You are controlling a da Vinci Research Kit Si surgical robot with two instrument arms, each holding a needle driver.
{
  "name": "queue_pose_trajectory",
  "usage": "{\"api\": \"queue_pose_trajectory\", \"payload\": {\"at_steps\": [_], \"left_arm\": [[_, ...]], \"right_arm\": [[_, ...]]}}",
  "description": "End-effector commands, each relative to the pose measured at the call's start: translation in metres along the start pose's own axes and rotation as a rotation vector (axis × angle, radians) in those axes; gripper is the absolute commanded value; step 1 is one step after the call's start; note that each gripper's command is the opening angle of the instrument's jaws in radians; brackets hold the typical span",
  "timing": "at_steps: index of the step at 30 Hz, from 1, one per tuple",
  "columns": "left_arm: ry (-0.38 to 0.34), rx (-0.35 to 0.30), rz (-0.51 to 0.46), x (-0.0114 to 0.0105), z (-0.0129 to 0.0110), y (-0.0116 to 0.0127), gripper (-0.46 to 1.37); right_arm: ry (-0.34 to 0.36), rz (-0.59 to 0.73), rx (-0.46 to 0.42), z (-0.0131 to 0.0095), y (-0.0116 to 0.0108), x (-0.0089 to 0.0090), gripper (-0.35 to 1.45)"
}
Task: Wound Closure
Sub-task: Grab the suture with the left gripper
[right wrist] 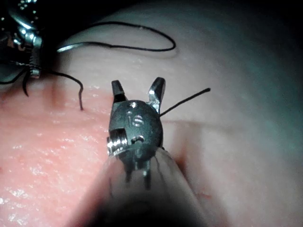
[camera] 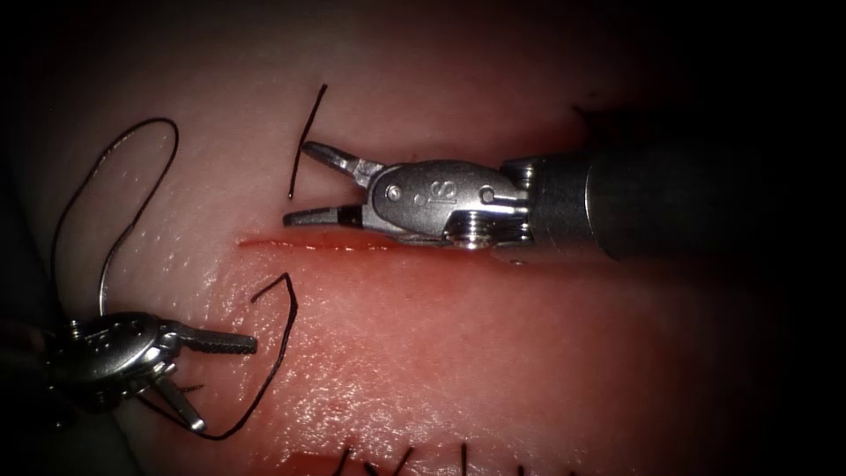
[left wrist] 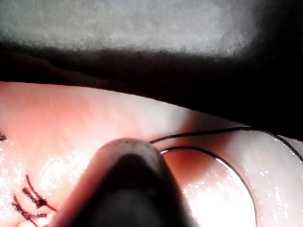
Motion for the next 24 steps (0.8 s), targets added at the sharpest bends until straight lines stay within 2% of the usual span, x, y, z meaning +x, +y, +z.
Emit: {"api": "queue_pose_trajectory", "payload": {"at_steps": [1,9,13,17,19,21,24], "left_arm": [[0.000,-0.002,0.000,0.0000,0.0000,0.0000,0.65],[0.063,0.014,0.004,-0.0002,0.0004,-0.0006,0.69],[0.118,-0.010,0.003,-0.0004,0.0009,-0.0014,0.72],[0.157,-0.062,0.004,-0.0010,0.0012,-0.0017,0.74],[0.235,-0.099,0.005,-0.0015,0.0016,-0.0019,0.74],[0.271,-0.121,0.003,-0.0016,0.0018,-0.0021,0.74],[0.329,-0.194,0.009,-0.0017,0.0027,-0.0025,0.77]], "right_arm": [[0.001,0.001,0.004,0.0000,0.0001,0.0001,0.90],[0.001,0.001,0.004,-0.0001,0.0000,0.0001,0.93],[0.002,0.000,0.007,-0.0002,-0.0002,0.0001,0.94],[0.002,0.000,0.007,-0.0002,-0.0002,0.0001,0.94],[0.002,-0.001,0.007,-0.0002,-0.0002,0.0000,0.94],[0.002,-0.001,0.007,-0.0002,-0.0003,0.0000,0.94],[0.002,-0.002,0.007,-0.0001,-0.0003,-0.0001,0.94]]}}
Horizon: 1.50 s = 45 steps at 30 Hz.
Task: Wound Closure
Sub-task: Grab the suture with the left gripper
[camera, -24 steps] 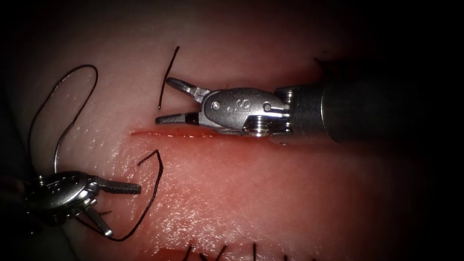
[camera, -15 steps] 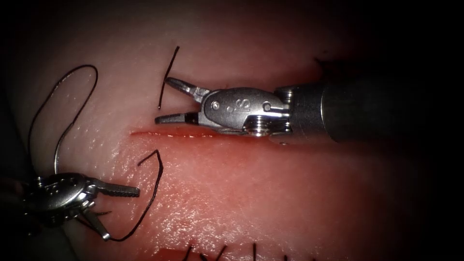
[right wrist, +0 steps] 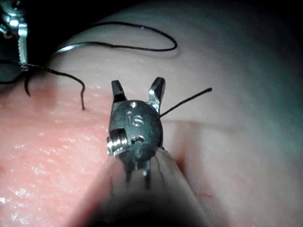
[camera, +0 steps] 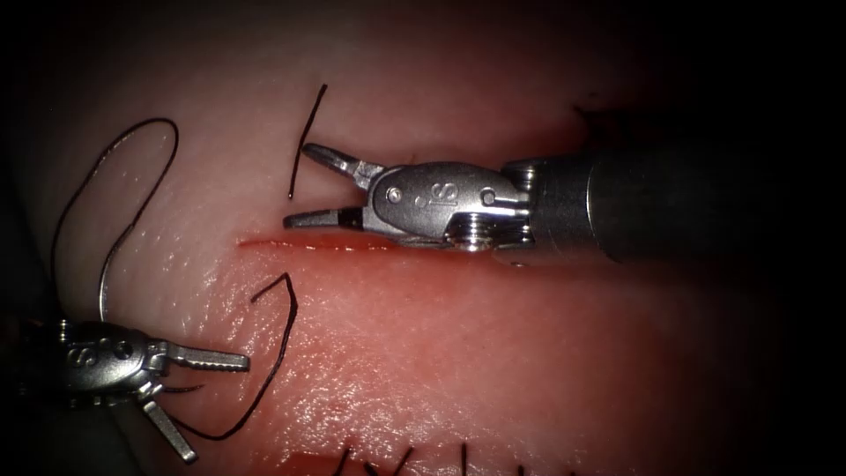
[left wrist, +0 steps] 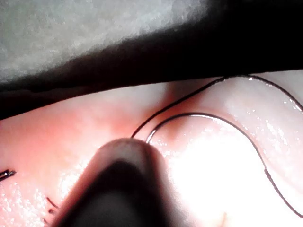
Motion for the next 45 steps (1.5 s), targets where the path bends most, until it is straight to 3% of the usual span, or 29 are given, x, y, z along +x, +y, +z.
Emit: {"api": "queue_pose_trajectory", "payload": {"at_steps": [1,3,9,21,25,29,32,33,34,45], "left_arm": [[0.034,-0.034,0.004,-0.0002,0.0004,-0.0002,0.77],[0.072,-0.059,0.011,-0.0004,0.0009,-0.0006,0.76],[0.287,-0.176,0.054,-0.0007,0.0029,-0.0019,0.78],[0.520,-0.256,0.039,0.0005,0.0037,-0.0043,0.74],[0.533,-0.266,0.034,0.0006,0.0034,-0.0045,0.70],[0.538,-0.274,0.030,0.0006,0.0032,-0.0046,0.50],[0.540,-0.274,0.034,0.0006,0.0032,-0.0045,0.06],[0.540,-0.274,0.034,0.0006,0.0032,-0.0045,-0.23],[0.538,-0.276,0.034,0.0006,0.0032,-0.0044,-0.33],[0.487,-0.308,0.013,-0.0007,0.0028,-0.0031,-0.35]], "right_arm": [[-0.003,0.000,0.005,0.0001,0.0000,0.0000,0.94],[-0.003,0.000,0.005,0.0001,0.0000,0.0000,0.94],[-0.003,0.000,0.005,0.0001,0.0000,0.0000,0.95],[-0.003,-0.001,0.004,0.0000,-0.0002,0.0000,0.96],[-0.003,-0.001,0.005,0.0000,-0.0003,0.0001,0.96],[-0.003,-0.001,0.006,-0.0001,-0.0003,0.0001,0.95],[0.000,-0.002,0.012,-0.0001,-0.0003,0.0000,0.94],[0.000,-0.002,0.013,-0.0002,-0.0004,0.0000,0.95],[0.000,-0.002,0.013,-0.0003,-0.0004,0.0000,0.96],[0.017,-0.076,0.053,-0.0027,-0.0007,-0.0003,0.96]]}}
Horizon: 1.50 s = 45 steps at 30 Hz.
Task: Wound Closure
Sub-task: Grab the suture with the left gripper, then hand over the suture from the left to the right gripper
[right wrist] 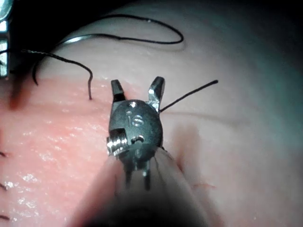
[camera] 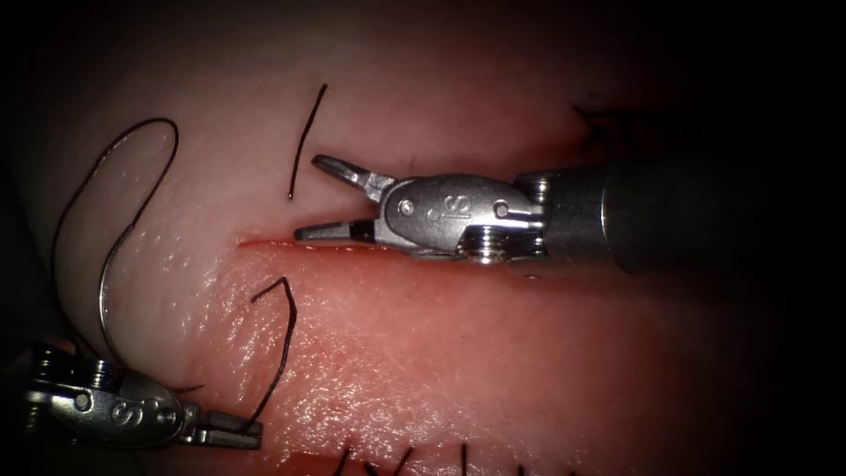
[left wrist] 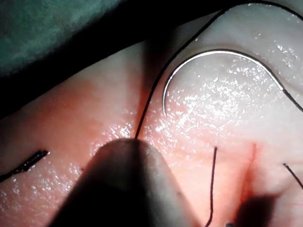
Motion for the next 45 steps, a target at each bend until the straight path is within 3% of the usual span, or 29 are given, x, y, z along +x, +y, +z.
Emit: {"api": "queue_pose_trajectory", "payload": {"at_steps": [1,8,14,26,37,42,45], "left_arm": [[-0.001,-0.007,-0.003,-0.0002,0.0000,0.0000,-0.35],[-0.002,-0.006,-0.010,-0.0014,0.0000,0.0007,-0.35],[-0.020,0.022,-0.049,-0.0028,0.0006,0.0020,-0.35],[-0.048,0.072,-0.164,-0.0038,0.0006,0.0054,-0.35],[-0.060,0.132,-0.253,-0.0041,0.0005,0.0055,-0.35],[-0.066,0.151,-0.269,-0.0046,0.0001,0.0062,-0.35],[-0.067,0.152,-0.270,-0.0048,0.0001,0.0063,-0.35]], "right_arm": [[0.006,-0.027,0.015,-0.0003,0.0001,0.0000,0.97],[0.049,-0.183,0.087,-0.0021,-0.0005,0.0004,1.02],[0.103,-0.315,0.084,-0.0022,-0.0020,0.0014,1.22],[0.247,-0.519,0.048,-0.0030,-0.0033,0.0057,1.19],[0.269,-0.625,0.028,-0.0025,-0.0042,0.0065,1.21],[0.241,-0.682,0.097,-0.0016,-0.0047,0.0061,1.13],[0.254,-0.695,0.126,-0.0017,-0.0048,0.0062,0.94]]}}
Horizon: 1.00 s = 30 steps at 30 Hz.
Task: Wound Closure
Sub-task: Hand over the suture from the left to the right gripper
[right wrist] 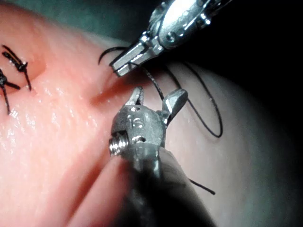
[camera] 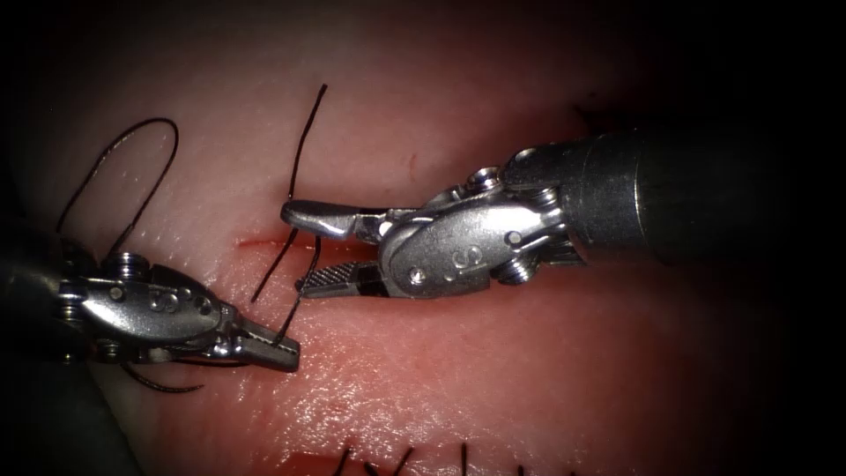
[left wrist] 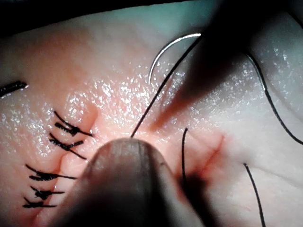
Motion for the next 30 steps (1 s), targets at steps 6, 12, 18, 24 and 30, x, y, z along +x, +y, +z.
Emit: {"api": "queue_pose_trajectory", "payload": {"at_steps": [6,12,18,24,30], "left_arm": [[-0.001,0.001,-0.011,0.0000,-0.0001,0.0003,-0.35],[-0.001,0.000,-0.012,-0.0001,0.0000,0.0002,-0.35],[-0.001,0.002,-0.013,-0.0001,0.0000,0.0000,-0.35],[-0.002,0.002,-0.013,-0.0002,0.0000,0.0001,-0.24],[-0.002,0.002,-0.008,-0.0003,0.0001,0.0001,0.30]], "right_arm": [[0.046,-0.065,0.017,-0.0004,0.0002,0.0008,-0.13],[0.052,-0.072,0.019,-0.0001,-0.0003,-0.0001,-0.35],[0.018,-0.080,0.006,0.0000,-0.0010,-0.0005,-0.35],[0.021,0.052,0.005,-0.0003,-0.0011,-0.0002,-0.35],[0.033,0.054,0.031,-0.0006,-0.0008,-0.0002,-0.35]]}}
